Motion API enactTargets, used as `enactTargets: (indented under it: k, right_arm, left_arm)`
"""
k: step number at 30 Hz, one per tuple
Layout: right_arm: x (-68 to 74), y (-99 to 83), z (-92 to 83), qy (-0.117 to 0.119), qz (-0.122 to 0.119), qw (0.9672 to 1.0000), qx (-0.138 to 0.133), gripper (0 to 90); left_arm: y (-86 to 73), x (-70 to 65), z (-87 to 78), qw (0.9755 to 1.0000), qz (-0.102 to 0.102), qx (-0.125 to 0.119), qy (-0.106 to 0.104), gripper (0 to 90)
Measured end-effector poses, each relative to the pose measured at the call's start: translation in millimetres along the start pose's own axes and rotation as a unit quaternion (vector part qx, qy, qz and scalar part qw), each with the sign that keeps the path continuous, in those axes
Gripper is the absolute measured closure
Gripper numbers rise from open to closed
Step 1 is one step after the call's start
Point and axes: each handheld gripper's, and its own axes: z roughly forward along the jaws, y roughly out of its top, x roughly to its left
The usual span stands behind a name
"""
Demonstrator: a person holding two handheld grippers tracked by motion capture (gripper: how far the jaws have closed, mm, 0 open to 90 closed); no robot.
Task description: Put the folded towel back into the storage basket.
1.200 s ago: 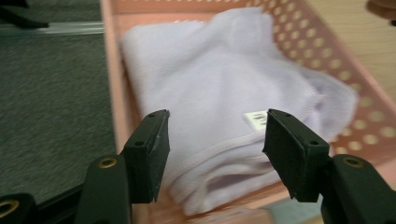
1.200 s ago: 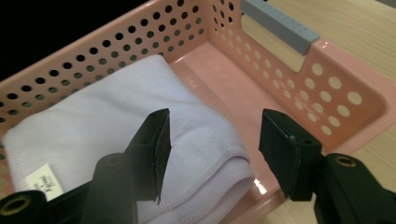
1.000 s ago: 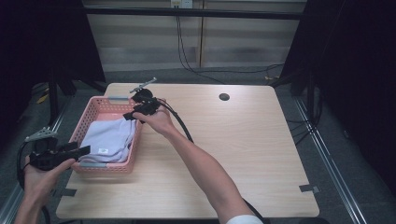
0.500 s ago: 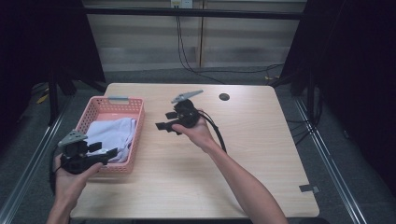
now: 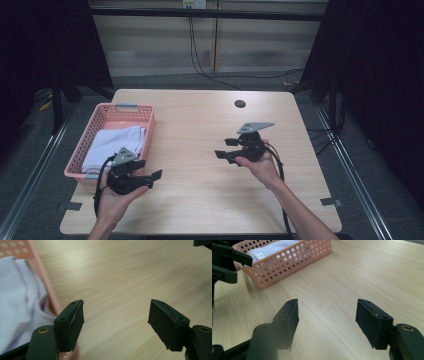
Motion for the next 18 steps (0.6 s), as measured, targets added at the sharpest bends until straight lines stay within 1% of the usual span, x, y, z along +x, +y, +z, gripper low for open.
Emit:
enactTargets:
  k: [1,3,4,5,6,7,8,9,11,12,13,14,17,18]
  right_arm:
    - [-1.3,-5.7,-6.8,-0.005,0.002,1.0000,0.000,34.8]
    - [-2.9,-16.1,-20.8,-0.018,0.005,0.9998,0.001,34.8]
    - [-2.8,-20.2,-27.1,-0.021,0.005,0.9998,-0.001,34.8]
    - [-2.6,-23.3,-31.7,-0.025,0.007,0.9997,-0.002,34.6]
    - [-2.4,-27.7,-37.6,-0.027,0.010,0.9996,-0.004,34.5]
    - [-1.9,-34.1,-44.4,-0.029,0.014,0.9995,-0.004,34.5]
    - [-1.5,-38.4,-47.9,-0.030,0.015,0.9994,-0.003,34.4]
    - [-0.4,-46.2,-53.7,-0.034,0.018,0.9993,0.003,34.3]
    - [1.5,-58.9,-63.2,-0.038,0.021,0.9990,0.007,34.3]
    - [2.1,-63.5,-67.0,-0.041,0.026,0.9988,0.007,34.1]
    - [2.4,-71.0,-73.4,-0.043,0.030,0.9986,0.004,33.9]
    - [2.2,-77.0,-78.0,-0.046,0.034,0.9983,0.002,33.9]
    - [-1.2,-90.8,-85.2,-0.056,0.050,0.9972,0.000,33.3]
    - [-2.7,-94.4,-86.1,-0.061,0.052,0.9968,0.002,33.3]
  left_arm:
    - [-1.5,-4.2,3.2,1.0000,0.005,0.007,-0.004,28.1]
    - [-5.7,-14.6,10.1,0.9998,0.006,0.013,-0.010,28.1]
    - [-7.4,-17.7,11.5,0.9998,0.005,0.015,-0.011,28.1]
    - [-9.9,-21.4,12.9,0.9998,0.006,0.013,-0.015,28.0]
    - [-13.8,-26.2,14.9,0.9999,0.002,0.006,-0.011,28.1]
    - [-16.6,-28.4,15.8,0.9999,-0.006,-0.004,-0.007,29.4]
    - [-19.6,-30.5,17.5,0.9999,-0.014,-0.003,-0.008,29.7]
    - [-20.8,-31.8,19.2,0.9998,-0.017,-0.001,-0.012,28.7]
    - [-23.8,-33.2,20.8,0.9997,-0.013,0.005,-0.020,28.3]
    - [-26.6,-34.8,21.1,0.9997,-0.010,0.009,-0.018,28.2]
    - [-30.0,-35.9,20.9,0.9997,-0.010,0.007,-0.021,28.1]
    - [-33.8,-36.5,20.9,0.9996,-0.009,0.013,-0.025,27.8]
    - [-43.3,-39.2,22.0,0.9990,-0.006,0.031,-0.031,27.6]
    - [-45.6,-40.7,21.6,0.9988,-0.010,0.034,-0.034,27.3]
